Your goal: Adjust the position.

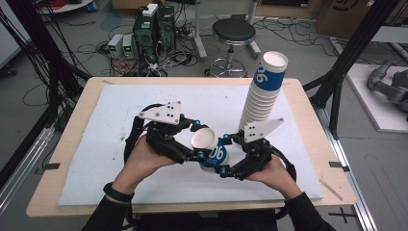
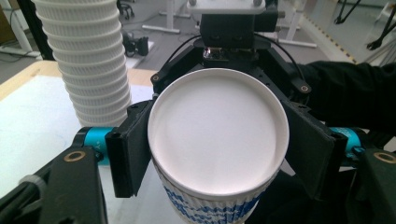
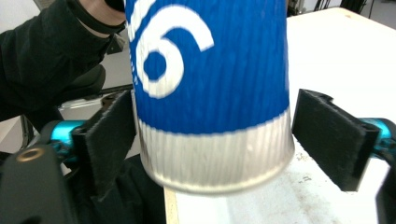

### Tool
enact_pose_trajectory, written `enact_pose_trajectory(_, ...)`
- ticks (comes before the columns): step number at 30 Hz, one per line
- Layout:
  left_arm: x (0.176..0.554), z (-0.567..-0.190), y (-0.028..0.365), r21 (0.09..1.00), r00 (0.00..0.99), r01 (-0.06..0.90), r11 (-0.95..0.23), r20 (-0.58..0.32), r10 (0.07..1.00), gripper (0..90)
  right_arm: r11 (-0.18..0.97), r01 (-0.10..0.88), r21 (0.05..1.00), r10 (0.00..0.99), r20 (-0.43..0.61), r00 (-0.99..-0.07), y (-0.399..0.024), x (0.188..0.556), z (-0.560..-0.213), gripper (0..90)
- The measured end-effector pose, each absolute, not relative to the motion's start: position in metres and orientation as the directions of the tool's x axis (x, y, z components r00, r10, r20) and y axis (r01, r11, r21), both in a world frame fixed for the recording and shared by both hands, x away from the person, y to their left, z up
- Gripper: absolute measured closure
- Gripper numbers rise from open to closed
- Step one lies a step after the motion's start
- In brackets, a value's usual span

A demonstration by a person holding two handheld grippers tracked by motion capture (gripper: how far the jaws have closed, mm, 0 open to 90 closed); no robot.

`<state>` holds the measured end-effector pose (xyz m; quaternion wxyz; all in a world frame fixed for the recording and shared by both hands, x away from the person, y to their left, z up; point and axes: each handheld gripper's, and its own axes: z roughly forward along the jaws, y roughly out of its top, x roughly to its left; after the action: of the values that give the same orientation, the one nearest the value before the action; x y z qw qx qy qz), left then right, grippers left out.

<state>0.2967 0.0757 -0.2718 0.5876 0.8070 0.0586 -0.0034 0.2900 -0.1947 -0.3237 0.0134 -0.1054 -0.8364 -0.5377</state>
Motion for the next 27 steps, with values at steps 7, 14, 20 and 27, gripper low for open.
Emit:
enact_pose_trajectory(7, 0.298, -0.268, 0.086, 0.972, 0.990, 0.101, -0.212, -0.078, 0.114, 29.3, 0.339, 0.176, 0.924, 0.182, 0.119, -0.976, -0.201, 0.290, -0.319, 13.9)
enact_pose_trajectory(14, 0.299, -0.268, 0.095, 0.989, 0.989, 0.107, -0.099, -0.095, 0.117, 29.4, 0.262, 0.189, 0.946, 0.204, 0.137, -0.969, -0.207, 0.289, -0.315, 13.9)
enact_pose_trajectory(20, 0.299, -0.268, 0.098, 0.994, 0.989, 0.103, -0.023, -0.100, 0.113, 29.5, 0.183, 0.195, 0.963, 0.213, 0.155, -0.965, -0.209, 0.287, -0.313, 13.4)
enact_pose_trajectory(27, 0.296, -0.269, 0.094, 0.996, 0.990, 0.093, -0.002, -0.092, 0.110, 29.6, 0.149, 0.204, 0.968, 0.207, 0.171, -0.963, -0.209, 0.287, -0.312, 13.4)
